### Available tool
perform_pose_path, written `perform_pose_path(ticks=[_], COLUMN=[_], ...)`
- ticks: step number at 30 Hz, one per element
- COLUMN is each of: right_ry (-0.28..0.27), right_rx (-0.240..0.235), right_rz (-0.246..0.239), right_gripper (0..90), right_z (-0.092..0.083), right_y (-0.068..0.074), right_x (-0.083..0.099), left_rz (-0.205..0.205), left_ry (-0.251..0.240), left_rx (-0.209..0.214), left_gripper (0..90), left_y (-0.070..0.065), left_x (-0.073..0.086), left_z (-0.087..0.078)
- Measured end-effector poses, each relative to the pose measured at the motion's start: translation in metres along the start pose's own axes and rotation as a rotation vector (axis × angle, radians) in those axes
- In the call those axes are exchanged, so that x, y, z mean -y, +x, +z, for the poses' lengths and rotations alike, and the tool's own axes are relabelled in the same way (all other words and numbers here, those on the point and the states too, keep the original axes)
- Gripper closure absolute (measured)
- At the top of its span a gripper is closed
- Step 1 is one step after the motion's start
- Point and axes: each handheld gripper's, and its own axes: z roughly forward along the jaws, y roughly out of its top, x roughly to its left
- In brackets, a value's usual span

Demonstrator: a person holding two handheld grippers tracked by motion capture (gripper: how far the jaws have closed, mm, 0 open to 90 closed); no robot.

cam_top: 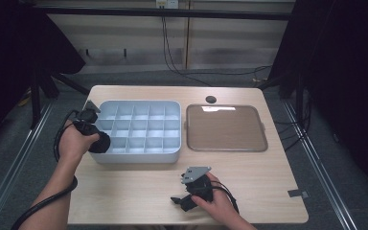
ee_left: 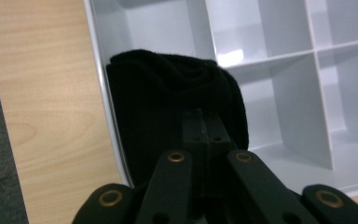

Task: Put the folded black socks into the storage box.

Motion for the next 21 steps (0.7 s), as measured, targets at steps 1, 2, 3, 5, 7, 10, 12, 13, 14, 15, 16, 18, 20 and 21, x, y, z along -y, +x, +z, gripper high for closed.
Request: perform_pose_path(ticks=[1,2,3,5,7,10,12,13,14,15,16,18,20,21], right_ry=[0.000,0.001,0.002,0.002,0.002,0.002,0.003,0.002,0.002,0.004,0.002,0.006,0.006,0.005], right_rx=[0.000,-0.002,-0.003,-0.003,-0.003,-0.004,-0.006,-0.007,-0.007,-0.008,-0.007,-0.010,-0.009,-0.009], right_rz=[-0.001,0.001,0.003,0.004,0.005,0.001,-0.001,-0.002,-0.001,0.002,0.000,0.003,0.003,0.003], right_gripper=[13.0,13.0,13.0,13.0,13.0,13.0,13.0,13.0,13.0,12.9,12.9,12.9,12.9,12.9], right_z=[0.000,0.000,0.000,0.000,0.000,0.000,0.000,0.001,0.001,0.001,0.001,0.001,0.001,0.001], right_y=[0.000,0.000,0.000,0.001,0.001,0.001,0.001,0.001,0.001,0.001,0.001,0.001,0.001,0.001], right_x=[0.000,0.000,0.000,0.000,0.000,0.000,0.000,0.000,0.000,-0.001,-0.001,-0.001,-0.001,-0.001], left_rz=[-0.008,-0.013,-0.015,-0.019,-0.019,-0.039,-0.039,-0.038,-0.051,-0.049,-0.048,-0.052,-0.040,-0.039], left_ry=[-0.004,-0.001,-0.001,0.017,0.056,0.046,0.034,0.037,0.030,0.035,0.036,0.033,0.035,0.030], left_rx=[0.005,0.012,0.014,0.018,0.019,0.034,0.037,0.044,0.050,0.057,0.058,0.057,0.042,0.039], left_gripper=[90.0,90.0,90.0,90.0,90.0,90.0,90.0,90.0,90.0,90.0,90.0,90.0,90.0,90.0], left_y=[0.001,0.002,0.003,0.005,0.006,0.008,0.009,0.010,0.010,0.012,0.012,0.011,0.010,0.010], left_x=[0.001,0.002,0.003,0.005,0.009,0.014,0.016,0.016,0.017,0.017,0.017,0.017,0.017,0.017], left_z=[0.001,0.003,0.004,0.009,0.021,0.031,0.031,0.030,0.031,0.030,0.030,0.031,0.029,0.029])
